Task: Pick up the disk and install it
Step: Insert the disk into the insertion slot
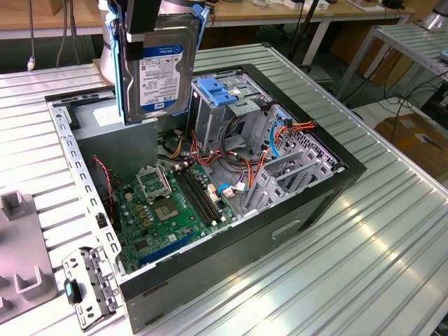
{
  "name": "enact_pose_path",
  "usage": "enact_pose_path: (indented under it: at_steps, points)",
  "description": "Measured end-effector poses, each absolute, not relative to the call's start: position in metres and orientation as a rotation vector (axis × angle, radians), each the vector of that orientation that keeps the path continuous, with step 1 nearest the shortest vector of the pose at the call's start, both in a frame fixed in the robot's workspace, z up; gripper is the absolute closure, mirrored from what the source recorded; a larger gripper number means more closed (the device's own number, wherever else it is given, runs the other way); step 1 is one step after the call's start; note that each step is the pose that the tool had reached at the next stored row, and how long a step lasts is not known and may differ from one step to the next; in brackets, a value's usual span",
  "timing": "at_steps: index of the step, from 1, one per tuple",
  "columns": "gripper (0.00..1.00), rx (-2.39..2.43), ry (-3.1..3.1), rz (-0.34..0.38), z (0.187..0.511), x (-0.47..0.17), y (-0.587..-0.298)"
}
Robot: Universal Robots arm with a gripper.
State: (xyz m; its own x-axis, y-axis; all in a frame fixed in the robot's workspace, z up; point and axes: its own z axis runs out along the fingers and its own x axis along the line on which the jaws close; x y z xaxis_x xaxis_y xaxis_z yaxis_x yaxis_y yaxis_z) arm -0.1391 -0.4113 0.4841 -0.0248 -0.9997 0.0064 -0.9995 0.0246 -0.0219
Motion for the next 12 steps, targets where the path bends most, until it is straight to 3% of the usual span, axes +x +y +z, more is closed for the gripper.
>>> enact_pose_path:
  at_steps: [12]
  points:
    - [0.63,-2.186,2.241,-0.032,0.4841,-0.1391,-0.4180]
